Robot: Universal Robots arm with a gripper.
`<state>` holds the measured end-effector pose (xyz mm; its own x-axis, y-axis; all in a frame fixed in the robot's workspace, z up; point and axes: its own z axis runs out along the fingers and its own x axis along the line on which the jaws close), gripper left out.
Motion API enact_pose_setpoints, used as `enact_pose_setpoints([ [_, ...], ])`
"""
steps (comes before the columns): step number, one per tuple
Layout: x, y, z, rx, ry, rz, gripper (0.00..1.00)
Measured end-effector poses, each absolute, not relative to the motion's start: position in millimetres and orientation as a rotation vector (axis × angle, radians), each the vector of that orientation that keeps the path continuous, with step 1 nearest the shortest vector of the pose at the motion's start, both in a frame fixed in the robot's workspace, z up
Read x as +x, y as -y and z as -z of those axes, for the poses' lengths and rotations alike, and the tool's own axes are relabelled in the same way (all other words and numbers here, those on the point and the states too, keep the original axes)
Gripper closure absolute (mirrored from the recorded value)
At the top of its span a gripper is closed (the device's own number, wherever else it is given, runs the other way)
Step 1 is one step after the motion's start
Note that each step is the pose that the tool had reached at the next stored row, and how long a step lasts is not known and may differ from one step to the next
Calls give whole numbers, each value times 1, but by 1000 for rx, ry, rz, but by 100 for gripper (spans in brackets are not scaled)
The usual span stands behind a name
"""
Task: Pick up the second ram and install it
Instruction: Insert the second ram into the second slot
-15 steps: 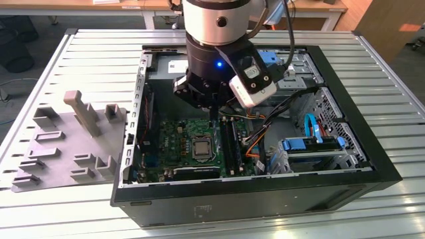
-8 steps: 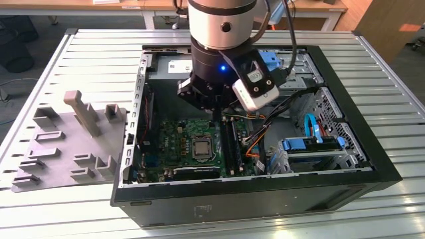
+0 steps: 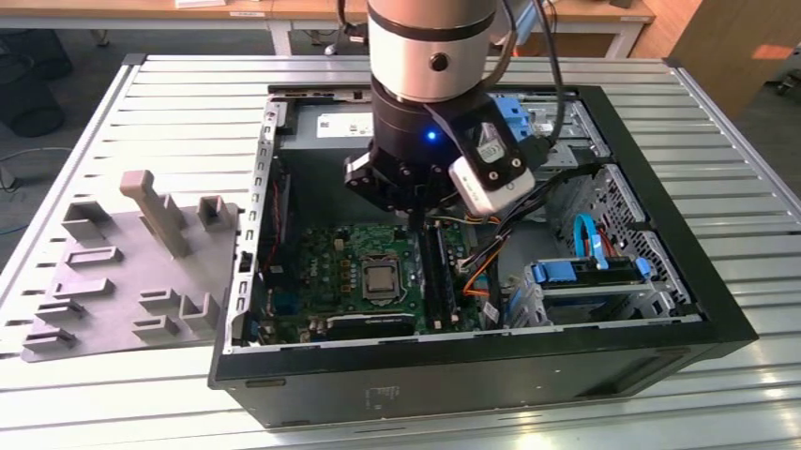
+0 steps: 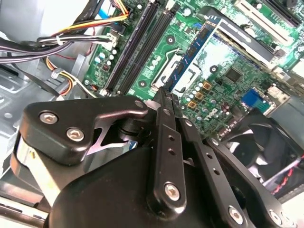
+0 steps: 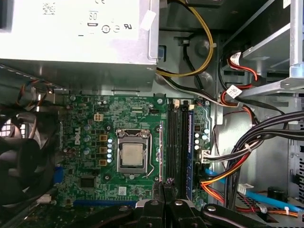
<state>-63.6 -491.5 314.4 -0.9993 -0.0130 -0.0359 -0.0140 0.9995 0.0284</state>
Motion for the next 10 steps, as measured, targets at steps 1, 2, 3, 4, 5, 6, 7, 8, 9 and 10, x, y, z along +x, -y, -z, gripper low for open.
enact_pose_setpoints([
  [1, -62, 491, -314, -21, -3105, -44, 89],
  [2, -61, 491, -313, -21, -3105, -45, 89],
  [3, -59, 491, -312, -21, -3105, -45, 89],
  [4, -57, 491, -311, -21, -3105, -45, 89],
  [5, -55, 491, -311, -21, -3105, -45, 89],
  [6, -54, 491, -310, -21, -3105, -45, 89],
  [7, -52, 491, -309, -21, -3105, -45, 89],
  [8, -50, 491, -308, -21, -3105, -45, 89],
  [9, -49, 491, -308, -21, -3105, -45, 89],
  [10, -47, 491, -307, -21, -3105, -45, 89],
])
